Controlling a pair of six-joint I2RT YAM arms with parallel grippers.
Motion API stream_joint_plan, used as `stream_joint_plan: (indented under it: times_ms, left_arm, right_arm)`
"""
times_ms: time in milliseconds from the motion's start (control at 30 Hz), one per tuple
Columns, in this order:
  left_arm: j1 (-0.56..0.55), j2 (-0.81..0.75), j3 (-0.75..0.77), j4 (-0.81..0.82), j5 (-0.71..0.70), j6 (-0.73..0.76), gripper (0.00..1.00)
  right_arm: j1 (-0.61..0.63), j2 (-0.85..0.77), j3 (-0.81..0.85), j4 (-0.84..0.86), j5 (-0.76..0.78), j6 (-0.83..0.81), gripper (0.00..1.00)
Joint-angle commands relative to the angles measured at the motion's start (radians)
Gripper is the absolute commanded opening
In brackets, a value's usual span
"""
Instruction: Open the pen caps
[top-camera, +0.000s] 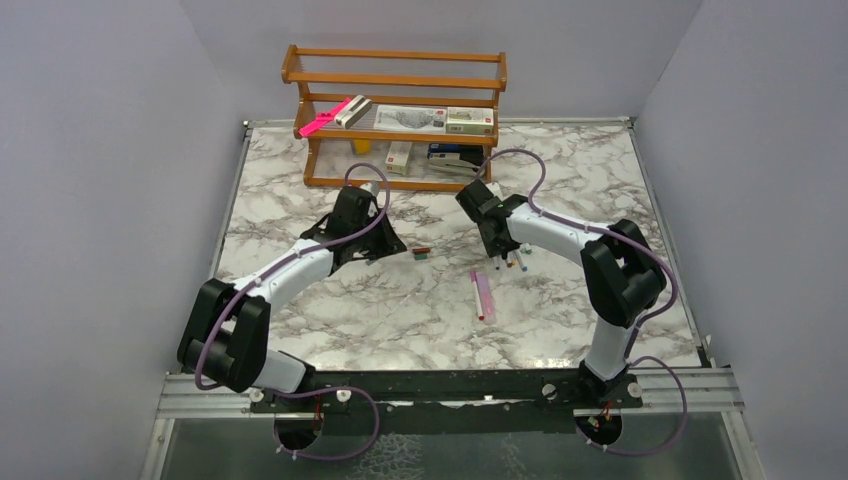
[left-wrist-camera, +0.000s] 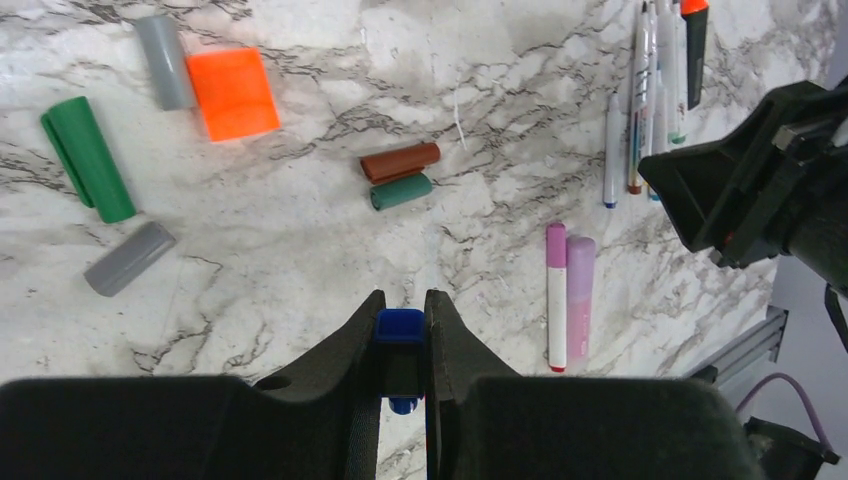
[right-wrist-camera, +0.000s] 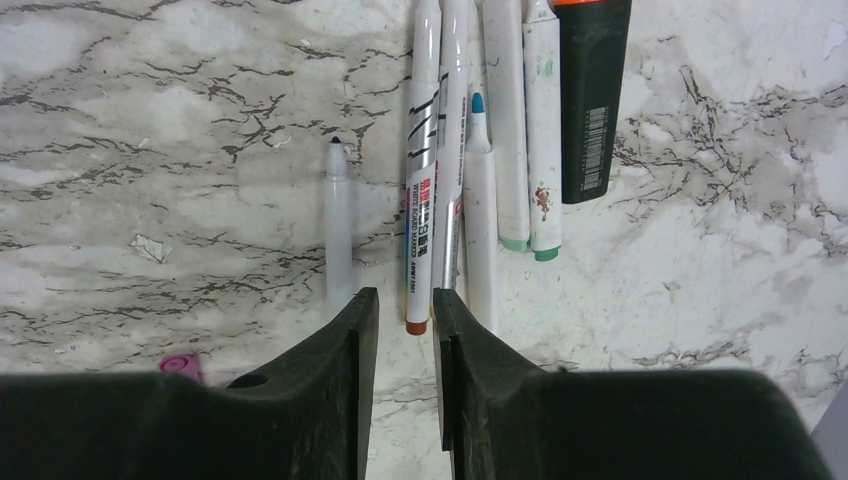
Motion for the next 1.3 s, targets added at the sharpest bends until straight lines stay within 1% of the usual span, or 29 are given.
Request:
stream_joint_plan:
  times_ms: [0, 233, 367, 500, 567, 667, 733, 833, 967, 1033, 1267]
  left_arm:
    - [0.011, 0.037, 0.064, -0.06, -0.077, 0.072, 0.05]
    - [0.017, 0.116, 0.106, -0.085, -0.188, 0.109, 0.09]
    - [0.023, 0.169, 0.128, -0.089, -0.213, 0.128, 0.12]
    - [0.029, 0.208, 0.142, -0.085, -0.219, 0.135, 0.2]
    - [0.032, 0.224, 0.148, -0.084, -0.22, 0.14, 0.22]
    - [0.039, 0.238, 0.151, -0.082, -0.219, 0.143, 0.25]
    - [0.044, 0.239, 0.15, -0.082, -0.221, 0.147, 0.29]
    - [0.051, 0.239, 0.151, -0.082, -0.22, 0.149, 0.32]
    - [0.054, 0.224, 0.158, -0.092, -0.215, 0.149, 0.33]
    - [0.054, 0.203, 0.16, -0.101, -0.206, 0.149, 0.35]
    - [0.054, 0.076, 0.169, -0.137, -0.114, 0.126, 0.47]
  right_arm:
    - [-0.004, -0.029, -0.014, 0.009, -0.034, 0.016, 0.27]
    - [-0.004, -0.071, -0.024, 0.034, -0.154, 0.023, 0.27]
    - [-0.003, -0.128, -0.056, 0.056, -0.251, 0.021, 0.27]
    - [-0.003, -0.221, -0.108, 0.076, -0.354, 0.03, 0.27]
    - [-0.003, -0.266, -0.145, 0.091, -0.405, 0.035, 0.27]
    - [-0.002, -0.326, -0.202, 0.101, -0.439, 0.049, 0.27]
    - [-0.002, -0.363, -0.237, 0.103, -0.447, 0.057, 0.27]
    - [-0.002, -0.411, -0.288, 0.109, -0.465, 0.064, 0.27]
    - [-0.002, -0.448, -0.32, 0.104, -0.475, 0.073, 0.27]
    - [-0.002, -0.462, -0.329, 0.102, -0.482, 0.076, 0.27]
    - [0.0, -0.477, -0.377, 0.126, -0.51, 0.089, 0.27]
